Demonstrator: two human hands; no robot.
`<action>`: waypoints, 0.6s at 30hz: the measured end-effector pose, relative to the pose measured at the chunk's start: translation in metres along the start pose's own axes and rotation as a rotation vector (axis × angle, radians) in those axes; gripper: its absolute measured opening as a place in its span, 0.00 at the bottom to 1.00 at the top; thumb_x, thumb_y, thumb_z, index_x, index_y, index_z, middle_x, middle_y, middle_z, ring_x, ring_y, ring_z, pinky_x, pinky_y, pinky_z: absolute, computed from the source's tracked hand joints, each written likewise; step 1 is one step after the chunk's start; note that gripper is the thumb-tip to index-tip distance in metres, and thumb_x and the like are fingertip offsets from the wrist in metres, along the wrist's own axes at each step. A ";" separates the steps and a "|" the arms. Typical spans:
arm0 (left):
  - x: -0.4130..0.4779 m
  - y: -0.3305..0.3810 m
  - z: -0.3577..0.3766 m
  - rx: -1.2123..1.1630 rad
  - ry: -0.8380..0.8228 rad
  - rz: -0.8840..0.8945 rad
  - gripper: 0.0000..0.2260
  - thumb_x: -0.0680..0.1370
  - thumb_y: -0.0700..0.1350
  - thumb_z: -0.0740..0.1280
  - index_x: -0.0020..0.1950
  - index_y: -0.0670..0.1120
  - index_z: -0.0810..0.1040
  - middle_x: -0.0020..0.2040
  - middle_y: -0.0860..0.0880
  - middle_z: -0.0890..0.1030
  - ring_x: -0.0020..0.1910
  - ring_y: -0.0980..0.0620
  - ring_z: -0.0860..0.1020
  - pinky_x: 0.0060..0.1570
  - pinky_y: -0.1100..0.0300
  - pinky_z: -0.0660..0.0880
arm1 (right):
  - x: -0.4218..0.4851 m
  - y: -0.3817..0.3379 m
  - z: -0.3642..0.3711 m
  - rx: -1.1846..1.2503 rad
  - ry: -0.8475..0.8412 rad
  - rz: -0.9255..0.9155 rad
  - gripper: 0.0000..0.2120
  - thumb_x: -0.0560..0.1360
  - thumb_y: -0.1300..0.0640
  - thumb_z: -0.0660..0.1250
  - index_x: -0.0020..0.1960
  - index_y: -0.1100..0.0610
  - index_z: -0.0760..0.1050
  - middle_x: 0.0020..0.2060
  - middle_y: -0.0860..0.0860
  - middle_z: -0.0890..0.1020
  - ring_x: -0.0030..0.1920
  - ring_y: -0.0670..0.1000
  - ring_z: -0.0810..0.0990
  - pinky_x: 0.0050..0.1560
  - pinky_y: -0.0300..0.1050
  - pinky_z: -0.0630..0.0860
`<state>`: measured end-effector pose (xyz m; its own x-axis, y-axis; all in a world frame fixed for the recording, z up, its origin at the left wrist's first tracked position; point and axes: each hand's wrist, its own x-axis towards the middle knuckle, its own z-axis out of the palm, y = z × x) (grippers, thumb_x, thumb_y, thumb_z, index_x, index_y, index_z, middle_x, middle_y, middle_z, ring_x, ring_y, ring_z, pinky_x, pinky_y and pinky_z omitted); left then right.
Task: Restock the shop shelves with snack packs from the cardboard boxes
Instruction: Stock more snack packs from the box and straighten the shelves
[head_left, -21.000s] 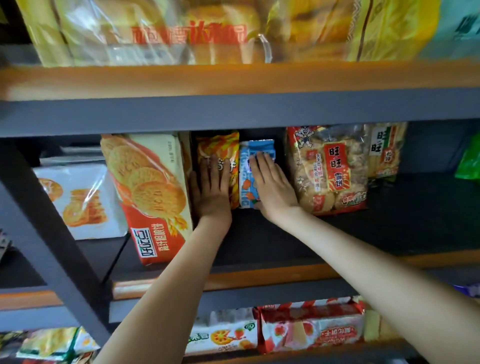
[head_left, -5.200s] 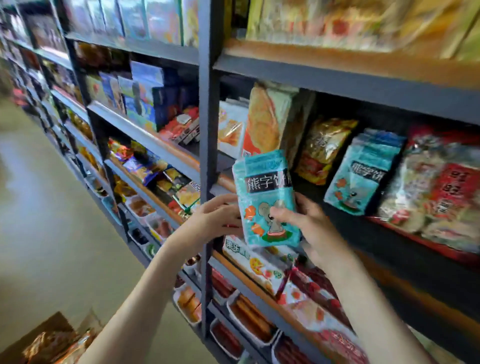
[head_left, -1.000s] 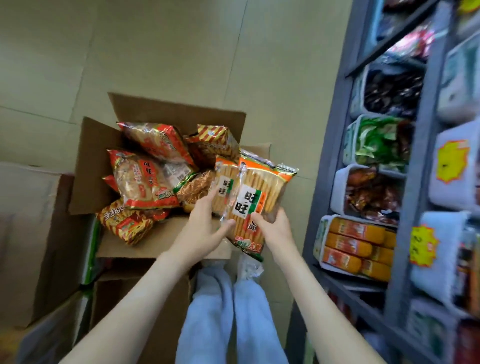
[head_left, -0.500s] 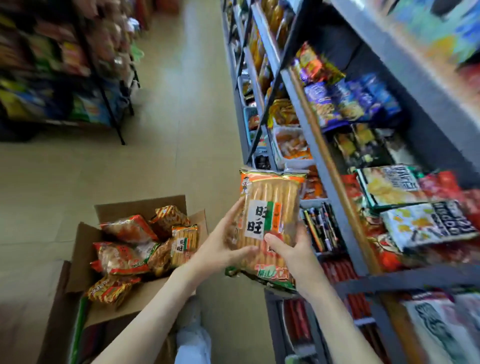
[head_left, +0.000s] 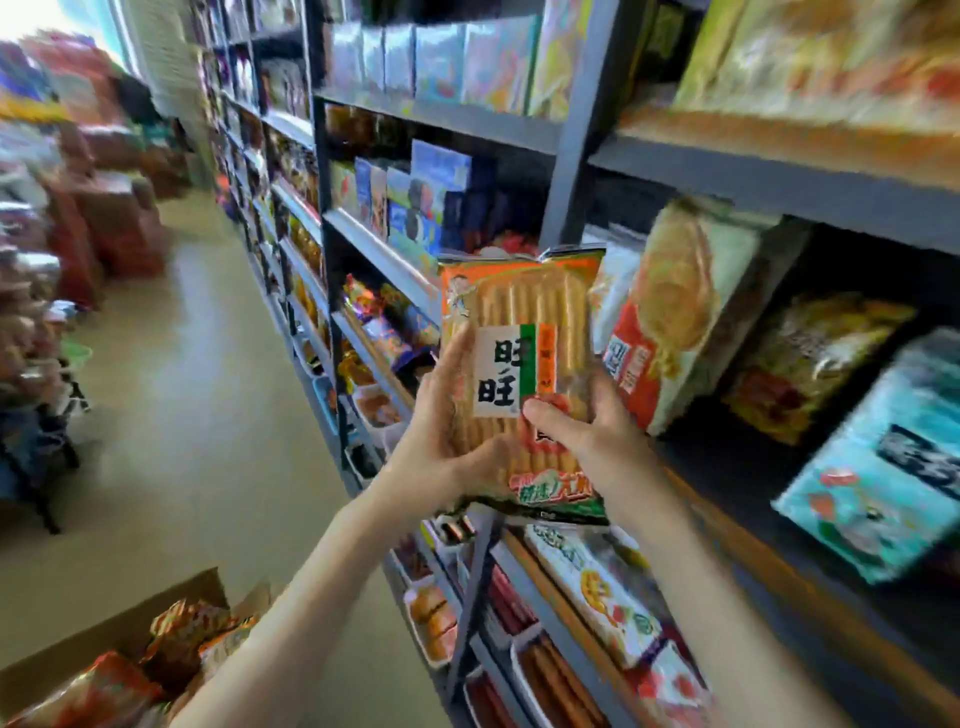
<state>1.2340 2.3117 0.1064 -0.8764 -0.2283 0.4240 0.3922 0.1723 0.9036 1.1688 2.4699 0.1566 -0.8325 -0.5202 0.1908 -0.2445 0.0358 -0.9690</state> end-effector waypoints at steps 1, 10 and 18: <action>0.007 0.005 0.011 -0.012 -0.033 0.009 0.41 0.69 0.51 0.74 0.74 0.69 0.53 0.72 0.42 0.65 0.68 0.39 0.71 0.62 0.36 0.71 | -0.004 -0.005 -0.013 -0.004 0.017 -0.003 0.17 0.74 0.60 0.70 0.58 0.45 0.72 0.51 0.46 0.84 0.52 0.46 0.83 0.56 0.51 0.78; 0.047 0.035 0.107 -0.054 -0.330 0.120 0.38 0.71 0.54 0.72 0.73 0.70 0.54 0.70 0.45 0.69 0.66 0.43 0.73 0.61 0.41 0.74 | -0.039 -0.030 -0.120 -0.048 0.239 0.100 0.21 0.69 0.49 0.74 0.59 0.41 0.72 0.54 0.44 0.82 0.55 0.48 0.81 0.63 0.56 0.74; 0.059 0.038 0.182 -0.045 -0.706 0.210 0.38 0.67 0.67 0.70 0.74 0.68 0.57 0.68 0.48 0.73 0.67 0.43 0.72 0.64 0.36 0.69 | -0.123 -0.025 -0.191 -0.071 0.446 0.237 0.18 0.73 0.55 0.72 0.61 0.48 0.72 0.55 0.45 0.82 0.55 0.45 0.81 0.62 0.47 0.74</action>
<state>1.1462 2.4796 0.1540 -0.7465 0.4791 0.4618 0.5696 0.1012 0.8157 1.1819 2.6963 0.1871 -0.9966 -0.0768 0.0305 -0.0436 0.1745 -0.9837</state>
